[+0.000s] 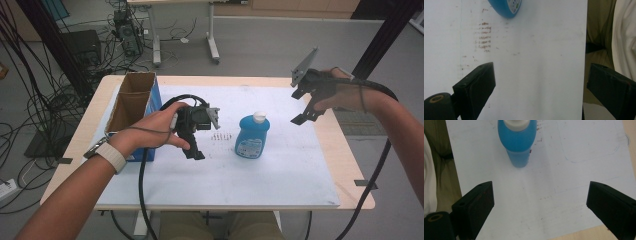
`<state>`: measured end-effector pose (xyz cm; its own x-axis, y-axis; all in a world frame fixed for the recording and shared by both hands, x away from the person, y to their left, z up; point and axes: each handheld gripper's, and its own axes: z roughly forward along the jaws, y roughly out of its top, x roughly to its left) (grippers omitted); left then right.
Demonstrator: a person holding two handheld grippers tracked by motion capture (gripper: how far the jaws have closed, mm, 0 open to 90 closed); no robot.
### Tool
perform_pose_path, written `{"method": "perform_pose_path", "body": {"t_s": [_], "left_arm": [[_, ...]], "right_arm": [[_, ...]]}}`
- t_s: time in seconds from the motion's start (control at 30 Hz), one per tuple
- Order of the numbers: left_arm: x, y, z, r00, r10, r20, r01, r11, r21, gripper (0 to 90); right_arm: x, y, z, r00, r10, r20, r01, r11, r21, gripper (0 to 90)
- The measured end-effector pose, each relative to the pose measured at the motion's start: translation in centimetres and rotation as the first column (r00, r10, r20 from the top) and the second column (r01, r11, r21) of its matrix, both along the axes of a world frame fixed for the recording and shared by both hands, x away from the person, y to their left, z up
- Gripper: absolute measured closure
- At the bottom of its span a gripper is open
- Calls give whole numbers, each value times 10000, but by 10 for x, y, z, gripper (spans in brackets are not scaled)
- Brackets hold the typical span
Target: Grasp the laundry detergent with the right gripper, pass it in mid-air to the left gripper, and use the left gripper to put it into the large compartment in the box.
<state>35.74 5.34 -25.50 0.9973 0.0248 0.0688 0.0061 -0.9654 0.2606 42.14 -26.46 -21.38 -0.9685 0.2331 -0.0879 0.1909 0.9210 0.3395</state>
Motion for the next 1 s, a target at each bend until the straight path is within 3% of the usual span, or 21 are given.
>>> {"method": "perform_pose_path", "body": {"t_s": [1.0], "left_arm": [[3,0,0,9994,327,-125,-327,9995,-15,90]], "right_arm": [[-6,-6,-10,10000,22,45,-23,9993,380,69]]}}
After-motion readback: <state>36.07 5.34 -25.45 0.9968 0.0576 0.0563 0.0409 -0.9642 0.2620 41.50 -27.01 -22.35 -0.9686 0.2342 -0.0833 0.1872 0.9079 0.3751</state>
